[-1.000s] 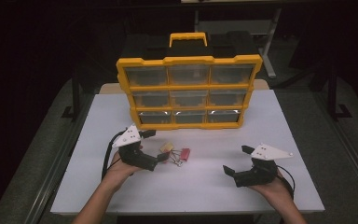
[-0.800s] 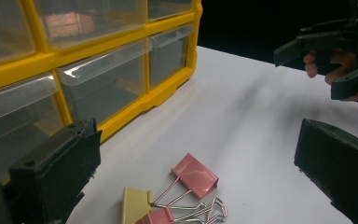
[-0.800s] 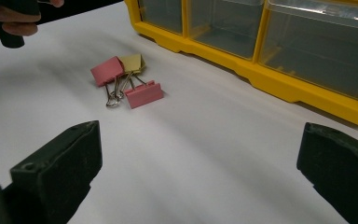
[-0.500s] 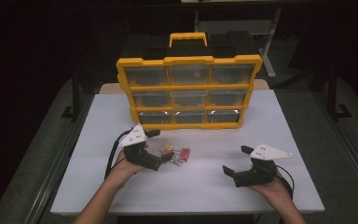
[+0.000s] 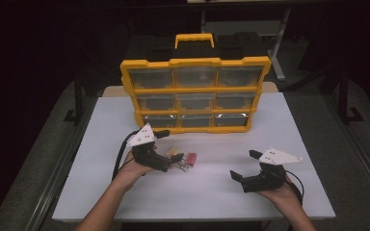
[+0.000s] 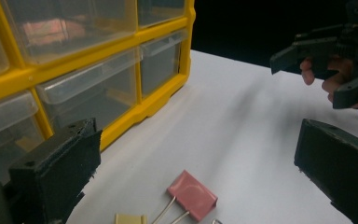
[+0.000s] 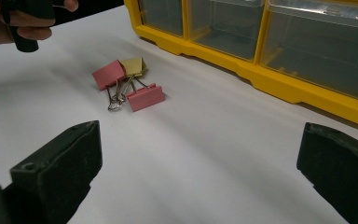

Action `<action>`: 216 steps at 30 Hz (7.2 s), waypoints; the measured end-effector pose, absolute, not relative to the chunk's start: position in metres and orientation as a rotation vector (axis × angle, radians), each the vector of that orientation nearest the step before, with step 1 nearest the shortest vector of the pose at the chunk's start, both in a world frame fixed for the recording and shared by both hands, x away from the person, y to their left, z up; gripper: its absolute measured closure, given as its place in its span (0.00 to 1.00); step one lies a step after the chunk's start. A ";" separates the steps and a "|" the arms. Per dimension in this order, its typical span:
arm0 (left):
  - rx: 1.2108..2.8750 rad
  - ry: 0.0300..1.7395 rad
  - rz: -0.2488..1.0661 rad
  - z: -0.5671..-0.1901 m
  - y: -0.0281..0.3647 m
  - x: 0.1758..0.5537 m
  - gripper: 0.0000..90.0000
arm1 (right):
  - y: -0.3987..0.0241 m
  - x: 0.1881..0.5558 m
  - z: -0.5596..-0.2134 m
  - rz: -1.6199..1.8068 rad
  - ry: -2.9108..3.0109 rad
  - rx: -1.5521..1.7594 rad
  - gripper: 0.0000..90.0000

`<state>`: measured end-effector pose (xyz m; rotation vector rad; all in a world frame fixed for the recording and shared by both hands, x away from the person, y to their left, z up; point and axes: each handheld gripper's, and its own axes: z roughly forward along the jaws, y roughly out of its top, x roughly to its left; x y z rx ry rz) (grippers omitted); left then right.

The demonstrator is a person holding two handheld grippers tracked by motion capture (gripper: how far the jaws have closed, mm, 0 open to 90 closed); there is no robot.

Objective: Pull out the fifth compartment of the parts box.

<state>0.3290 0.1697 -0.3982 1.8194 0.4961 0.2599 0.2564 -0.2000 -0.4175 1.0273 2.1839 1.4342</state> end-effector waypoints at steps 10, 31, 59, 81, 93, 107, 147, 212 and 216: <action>1.837 0.484 0.249 -0.400 0.163 0.333 0.00 | -0.202 0.257 -0.418 1.434 2.183 1.021 0.00; 1.819 0.444 0.265 -0.393 0.144 0.346 0.00 | -0.201 0.256 -0.419 1.431 2.183 1.021 0.00; 1.829 0.439 0.275 -0.404 0.119 0.359 0.00 | -0.201 0.256 -0.419 1.439 2.181 1.018 0.00; 1.902 0.355 0.382 -0.404 0.118 0.352 0.00 | -0.203 0.255 -0.418 1.444 2.158 1.014 0.00; 1.919 0.316 0.462 -0.402 0.119 0.350 0.00 | -0.203 0.255 -0.418 1.441 2.160 1.012 0.00; 1.931 0.285 0.512 -0.402 0.117 0.347 0.00 | -0.202 0.254 -0.418 1.437 2.171 1.014 0.00; 1.991 0.135 0.742 -0.399 0.115 0.340 0.00 | -0.201 0.254 -0.418 1.426 2.176 0.995 0.00; 2.011 -0.137 1.128 -0.397 0.102 0.328 0.00 | -0.213 0.259 -0.425 1.429 2.190 0.997 0.00; 2.007 -0.158 1.160 -0.397 0.101 0.328 0.00 | -0.214 0.258 -0.425 1.427 2.192 1.003 0.00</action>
